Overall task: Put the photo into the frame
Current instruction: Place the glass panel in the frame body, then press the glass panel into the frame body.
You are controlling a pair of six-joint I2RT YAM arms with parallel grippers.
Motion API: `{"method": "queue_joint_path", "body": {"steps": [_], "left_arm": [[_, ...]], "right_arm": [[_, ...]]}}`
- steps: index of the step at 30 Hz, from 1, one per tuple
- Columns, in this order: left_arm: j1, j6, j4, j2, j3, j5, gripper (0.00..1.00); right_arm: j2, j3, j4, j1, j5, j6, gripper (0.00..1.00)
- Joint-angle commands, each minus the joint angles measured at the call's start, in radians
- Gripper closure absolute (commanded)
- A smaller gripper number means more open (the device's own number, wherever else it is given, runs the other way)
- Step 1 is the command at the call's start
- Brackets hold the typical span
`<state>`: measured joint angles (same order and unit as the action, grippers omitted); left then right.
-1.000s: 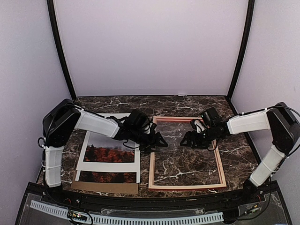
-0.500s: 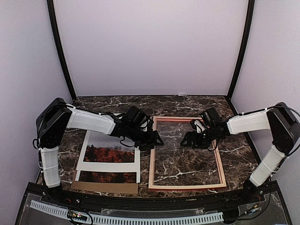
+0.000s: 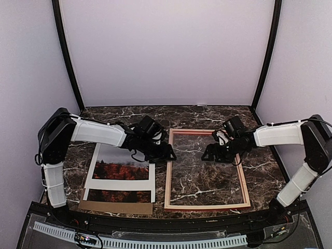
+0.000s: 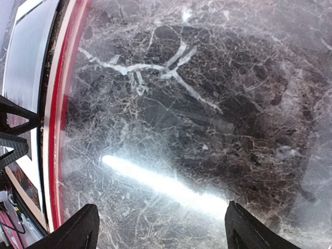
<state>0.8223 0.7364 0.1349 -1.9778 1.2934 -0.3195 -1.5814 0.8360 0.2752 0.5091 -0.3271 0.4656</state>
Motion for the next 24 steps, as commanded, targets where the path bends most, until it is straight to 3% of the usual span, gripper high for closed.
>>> {"method": "queue_joint_path", "body": {"steps": [1, 12, 24], "left_arm": [[-0.001, -0.063, 0.057, 0.075, 0.031, 0.058, 0.37], [-0.002, -0.151, 0.086, 0.105, 0.05, 0.134, 0.38], [-0.005, -0.291, 0.15, 0.06, 0.185, 0.276, 0.38]], "right_arm": [[0.096, 0.044, 0.07, -0.012, 0.072, -0.015, 0.15], [0.28, -0.031, 0.2, -0.202, 0.304, -0.06, 0.14], [0.221, -0.11, 0.144, -0.272, 0.346, -0.072, 0.22]]}}
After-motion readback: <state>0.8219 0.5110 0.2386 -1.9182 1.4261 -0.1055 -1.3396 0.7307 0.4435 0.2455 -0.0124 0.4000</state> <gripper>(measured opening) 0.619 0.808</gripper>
